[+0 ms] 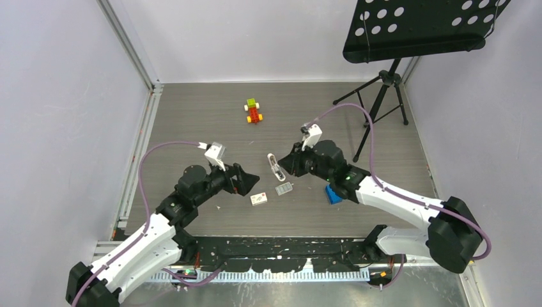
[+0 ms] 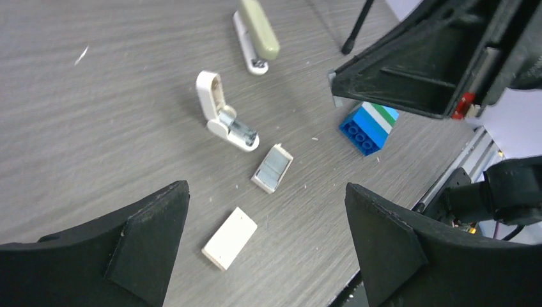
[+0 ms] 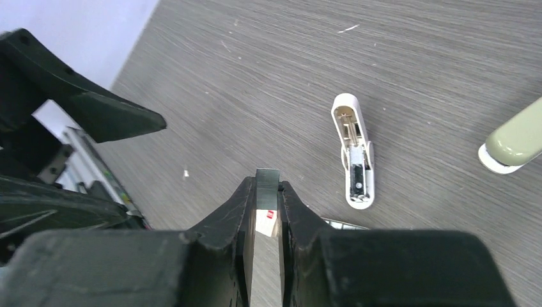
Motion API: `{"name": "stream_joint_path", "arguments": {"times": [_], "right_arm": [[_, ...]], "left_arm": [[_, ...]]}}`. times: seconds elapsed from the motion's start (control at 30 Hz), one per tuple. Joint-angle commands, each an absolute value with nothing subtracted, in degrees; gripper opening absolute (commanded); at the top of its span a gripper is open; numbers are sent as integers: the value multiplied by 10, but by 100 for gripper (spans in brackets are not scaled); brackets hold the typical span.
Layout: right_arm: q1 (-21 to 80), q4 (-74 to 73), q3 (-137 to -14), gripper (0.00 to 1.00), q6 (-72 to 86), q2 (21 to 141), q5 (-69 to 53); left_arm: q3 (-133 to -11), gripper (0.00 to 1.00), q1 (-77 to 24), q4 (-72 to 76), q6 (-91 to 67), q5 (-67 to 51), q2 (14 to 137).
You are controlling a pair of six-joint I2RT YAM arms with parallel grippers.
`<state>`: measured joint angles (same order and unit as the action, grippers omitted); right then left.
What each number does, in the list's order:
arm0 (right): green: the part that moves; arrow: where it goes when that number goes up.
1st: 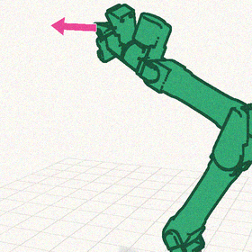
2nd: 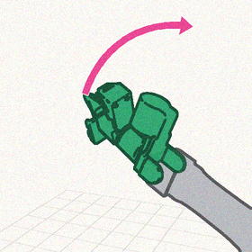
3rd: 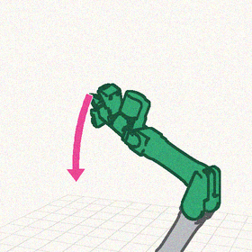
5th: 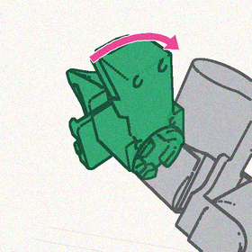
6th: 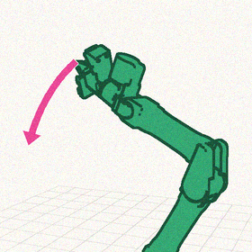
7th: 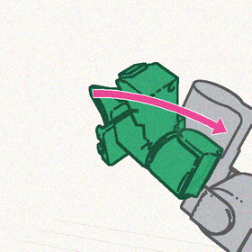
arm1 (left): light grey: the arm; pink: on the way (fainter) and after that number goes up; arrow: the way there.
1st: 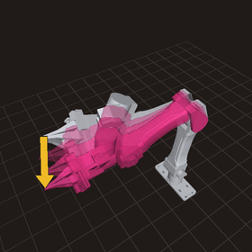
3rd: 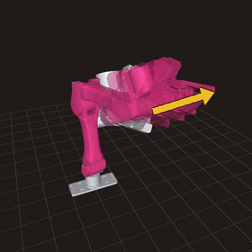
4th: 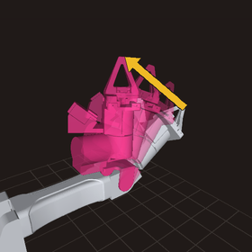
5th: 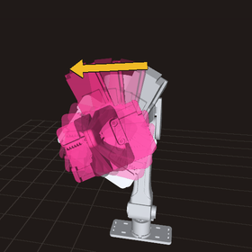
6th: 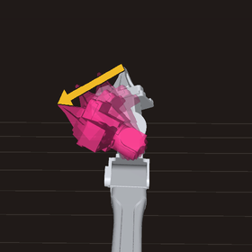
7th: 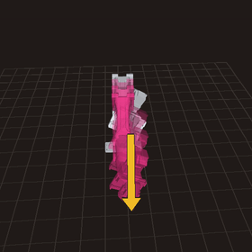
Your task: Load the staples into the stapler
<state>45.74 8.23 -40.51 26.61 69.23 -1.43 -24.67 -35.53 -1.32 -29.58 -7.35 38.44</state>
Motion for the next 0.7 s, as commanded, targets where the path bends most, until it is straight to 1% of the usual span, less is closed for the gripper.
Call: {"name": "stream_joint_path", "arguments": {"times": [0.0,0.1,0.17,0.47,0.57,0.67], "right_arm": [[425,151,-389,16,346,658,-127],[417,136,-393,16,367,648,-157],[414,120,-401,16,377,642,-169],[396,28,-450,16,440,629,-222],[390,26,-455,16,462,622,-244],[387,34,-454,16,479,617,-268]], "left_arm": [[-214,93,-359,238,-212,-134,396],[-192,92,-364,336,-180,-168,425],[-187,92,-371,376,-151,-183,439],[-177,95,-440,444,83,-231,469],[-178,94,-447,458,131,-245,477],[-178,90,-449,469,156,-259,486]]}}
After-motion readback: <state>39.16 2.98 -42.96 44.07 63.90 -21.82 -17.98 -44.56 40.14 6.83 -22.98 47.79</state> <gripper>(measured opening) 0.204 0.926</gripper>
